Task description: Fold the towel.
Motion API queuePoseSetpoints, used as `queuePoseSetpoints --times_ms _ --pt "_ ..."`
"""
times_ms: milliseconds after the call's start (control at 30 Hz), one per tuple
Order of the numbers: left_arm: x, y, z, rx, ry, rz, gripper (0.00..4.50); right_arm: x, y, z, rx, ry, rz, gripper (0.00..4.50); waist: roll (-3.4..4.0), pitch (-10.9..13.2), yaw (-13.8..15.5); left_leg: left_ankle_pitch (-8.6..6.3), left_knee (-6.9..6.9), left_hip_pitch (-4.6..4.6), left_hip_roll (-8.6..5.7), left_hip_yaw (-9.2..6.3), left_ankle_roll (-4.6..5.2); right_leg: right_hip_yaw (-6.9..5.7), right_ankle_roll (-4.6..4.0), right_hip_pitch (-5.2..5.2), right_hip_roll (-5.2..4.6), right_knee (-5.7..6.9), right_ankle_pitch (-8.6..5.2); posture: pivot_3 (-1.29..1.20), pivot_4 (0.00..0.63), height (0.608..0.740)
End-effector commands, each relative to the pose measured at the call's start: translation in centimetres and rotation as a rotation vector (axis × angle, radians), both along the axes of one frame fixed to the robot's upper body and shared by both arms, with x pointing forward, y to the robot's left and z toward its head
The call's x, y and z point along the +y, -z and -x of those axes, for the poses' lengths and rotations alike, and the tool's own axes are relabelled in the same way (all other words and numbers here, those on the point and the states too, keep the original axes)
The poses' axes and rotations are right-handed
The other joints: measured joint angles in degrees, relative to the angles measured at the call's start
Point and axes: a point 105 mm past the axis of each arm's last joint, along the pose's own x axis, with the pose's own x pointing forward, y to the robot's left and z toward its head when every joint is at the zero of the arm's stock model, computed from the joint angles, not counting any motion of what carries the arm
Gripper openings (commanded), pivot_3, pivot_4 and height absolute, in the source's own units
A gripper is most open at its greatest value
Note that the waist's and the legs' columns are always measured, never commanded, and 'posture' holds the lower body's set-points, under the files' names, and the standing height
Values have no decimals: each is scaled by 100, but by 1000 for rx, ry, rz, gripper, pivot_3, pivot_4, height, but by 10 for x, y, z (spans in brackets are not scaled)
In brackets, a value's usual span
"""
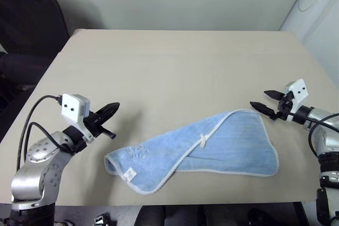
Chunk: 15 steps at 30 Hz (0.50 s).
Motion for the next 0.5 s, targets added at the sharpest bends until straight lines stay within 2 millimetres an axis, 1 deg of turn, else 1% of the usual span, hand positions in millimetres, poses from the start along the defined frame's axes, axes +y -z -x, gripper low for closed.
queuePoseSetpoints --times_ms 33,100,200,300,500 --pt "-3 -9 2 -36 18 -20 0 -5 -22 -1 -79 12 -13 4322 0 0 -1 0 0 0 0 0 0 0 0 0 0 0 0 0 150 740" --pt "2 -7 1 -29 -2 -21 0 -4 -21 -2 -81 17 -14 4322 0 0 0 0 0 0 1 0 0 0 0 0 1 0 0 0 150 740" --pt "1 -11 2 -44 15 -33 0 0 -23 -3 -87 6 -18 4322 0 0 1 0 0 0 1 0 0 0 0 0 1 0 0 0 150 740" --pt "4 -10 2 -38 3 -36 0 2 -21 -2 -78 0 -22 4322 0 0 1 0 0 0 1 0 0 0 0 0 1 0 0 0 150 740" --pt "-10 -10 7 -32 75 -59 0 3 -23 -2 -64 -21 -9 4322 0 0 1 0 0 0 2 -1 0 0 0 0 1 0 0 0 150 740"
